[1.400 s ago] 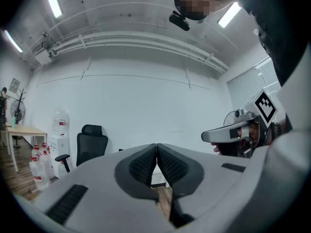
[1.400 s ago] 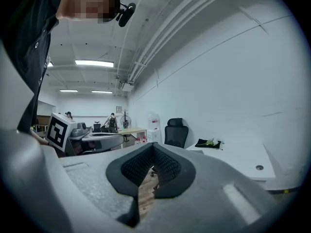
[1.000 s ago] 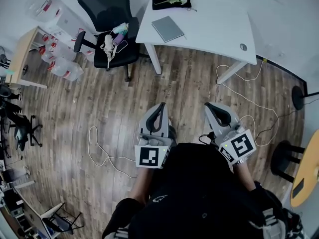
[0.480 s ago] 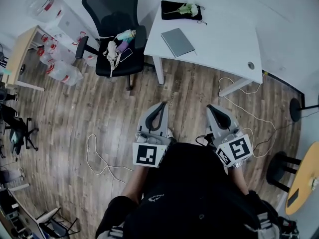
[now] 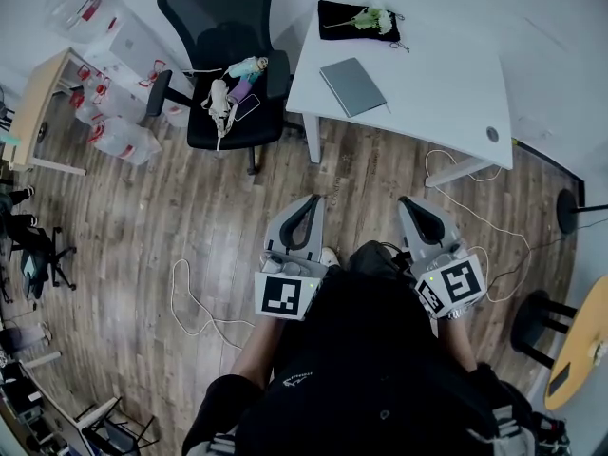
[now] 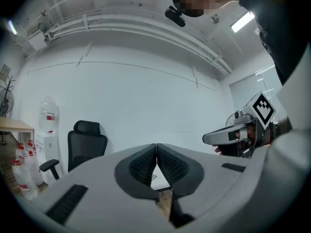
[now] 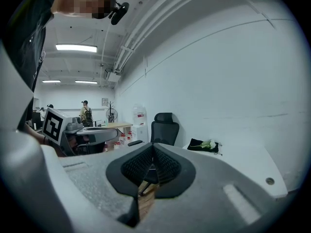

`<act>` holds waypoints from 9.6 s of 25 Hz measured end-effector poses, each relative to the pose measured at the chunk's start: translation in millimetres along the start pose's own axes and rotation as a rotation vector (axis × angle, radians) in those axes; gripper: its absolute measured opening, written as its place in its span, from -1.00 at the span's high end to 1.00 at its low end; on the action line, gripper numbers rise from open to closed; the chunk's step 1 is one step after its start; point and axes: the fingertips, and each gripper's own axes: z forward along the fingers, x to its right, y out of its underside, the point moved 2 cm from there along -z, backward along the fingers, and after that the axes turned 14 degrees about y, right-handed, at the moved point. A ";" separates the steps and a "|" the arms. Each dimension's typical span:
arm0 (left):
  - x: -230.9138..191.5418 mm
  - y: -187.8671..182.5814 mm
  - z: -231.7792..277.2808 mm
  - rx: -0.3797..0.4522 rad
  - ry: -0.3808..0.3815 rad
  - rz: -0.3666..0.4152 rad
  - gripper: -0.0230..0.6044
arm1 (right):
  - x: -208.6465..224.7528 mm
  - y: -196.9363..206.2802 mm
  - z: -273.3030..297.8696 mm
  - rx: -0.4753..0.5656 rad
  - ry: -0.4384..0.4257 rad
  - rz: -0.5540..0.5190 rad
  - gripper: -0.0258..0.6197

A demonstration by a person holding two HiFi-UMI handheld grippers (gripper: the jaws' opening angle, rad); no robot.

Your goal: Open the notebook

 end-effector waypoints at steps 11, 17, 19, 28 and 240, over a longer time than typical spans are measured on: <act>-24.4 8.9 21.4 -0.016 -0.029 -0.010 0.91 | 17.4 2.7 39.5 -0.012 -0.016 0.005 0.90; -46.2 13.3 47.3 -0.030 -0.067 -0.021 0.91 | 35.4 3.0 74.5 -0.032 -0.054 0.002 0.90; -53.4 15.7 59.4 -0.039 -0.076 -0.022 0.91 | 45.7 3.1 89.9 -0.039 -0.061 0.005 0.90; -90.1 11.2 124.6 -0.044 -0.120 -0.027 0.91 | 90.1 -15.2 158.9 -0.045 -0.116 -0.008 0.90; -150.3 72.7 331.0 -0.106 -0.257 -0.101 0.91 | 183.6 179.6 380.3 -0.768 -0.518 -0.227 0.87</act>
